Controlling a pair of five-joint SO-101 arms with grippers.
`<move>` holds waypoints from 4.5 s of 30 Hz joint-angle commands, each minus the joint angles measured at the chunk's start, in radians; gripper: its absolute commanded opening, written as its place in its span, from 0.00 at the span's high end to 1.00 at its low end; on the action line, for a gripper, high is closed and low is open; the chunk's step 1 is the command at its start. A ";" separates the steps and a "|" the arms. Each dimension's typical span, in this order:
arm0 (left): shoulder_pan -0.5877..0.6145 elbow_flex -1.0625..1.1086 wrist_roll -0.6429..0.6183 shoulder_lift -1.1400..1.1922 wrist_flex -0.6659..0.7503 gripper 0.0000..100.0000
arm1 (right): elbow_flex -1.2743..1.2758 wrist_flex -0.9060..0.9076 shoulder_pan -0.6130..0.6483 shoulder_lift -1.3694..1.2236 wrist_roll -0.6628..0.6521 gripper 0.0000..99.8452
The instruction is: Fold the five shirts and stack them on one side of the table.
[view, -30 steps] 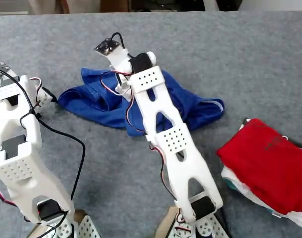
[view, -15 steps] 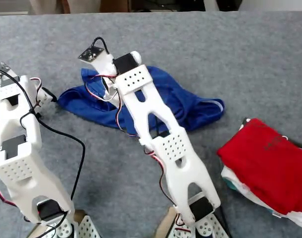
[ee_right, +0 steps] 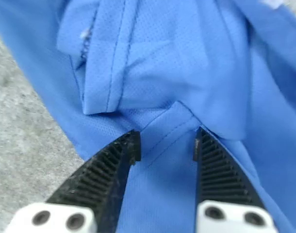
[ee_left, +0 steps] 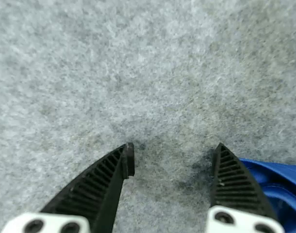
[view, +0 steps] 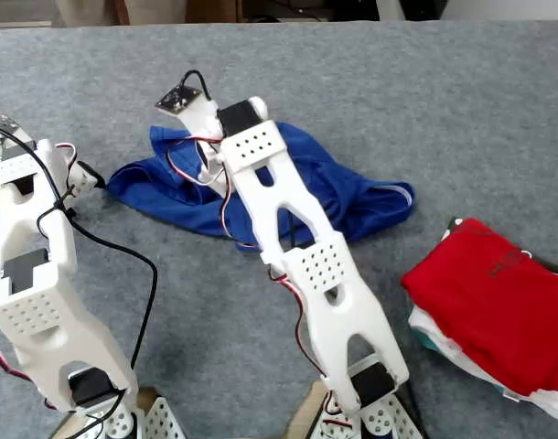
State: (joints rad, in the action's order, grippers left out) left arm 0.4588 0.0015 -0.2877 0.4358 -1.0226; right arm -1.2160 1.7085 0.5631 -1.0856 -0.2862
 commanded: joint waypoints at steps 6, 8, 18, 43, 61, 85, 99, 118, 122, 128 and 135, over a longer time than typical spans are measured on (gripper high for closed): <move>0.002 -0.049 0.003 -0.007 0.011 0.74 | 0.002 -0.008 -0.021 -0.042 0.006 0.82; 0.002 -0.049 0.003 -0.007 0.011 0.74 | 0.002 -0.009 -0.021 -0.045 0.006 0.82; 0.002 -0.049 0.003 -0.007 0.011 0.74 | 0.004 -0.063 -0.065 -0.047 0.000 0.89; 0.002 -0.049 0.003 -0.007 0.011 0.74 | -0.343 0.078 -0.091 0.188 0.006 0.99; 0.003 -0.044 0.005 -0.007 0.005 0.74 | 0.483 0.049 -0.180 0.763 0.081 0.99; 0.002 -0.049 0.005 -0.007 0.009 0.74 | 0.814 -0.146 0.039 0.762 0.092 0.74; 0.002 -0.049 0.005 -0.007 0.011 0.74 | 0.374 0.080 0.021 0.271 -0.025 0.85; 0.002 -0.049 0.005 -0.007 0.011 0.74 | 0.969 0.043 -0.148 0.727 -0.173 0.84; 0.002 -0.049 0.005 -0.007 0.011 0.74 | 1.107 0.037 -0.151 0.811 -0.176 0.84; 0.002 -0.049 0.005 -0.007 0.011 0.74 | 1.365 -0.095 -0.197 0.946 -0.216 0.84; 0.002 -0.049 0.005 -0.007 0.011 0.74 | 1.294 -0.106 -0.133 0.997 -0.213 0.84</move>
State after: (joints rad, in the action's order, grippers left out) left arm 0.4588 0.0015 -0.2877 0.4358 -1.0226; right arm 0.1266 1.6103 0.3928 -0.1404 -0.4933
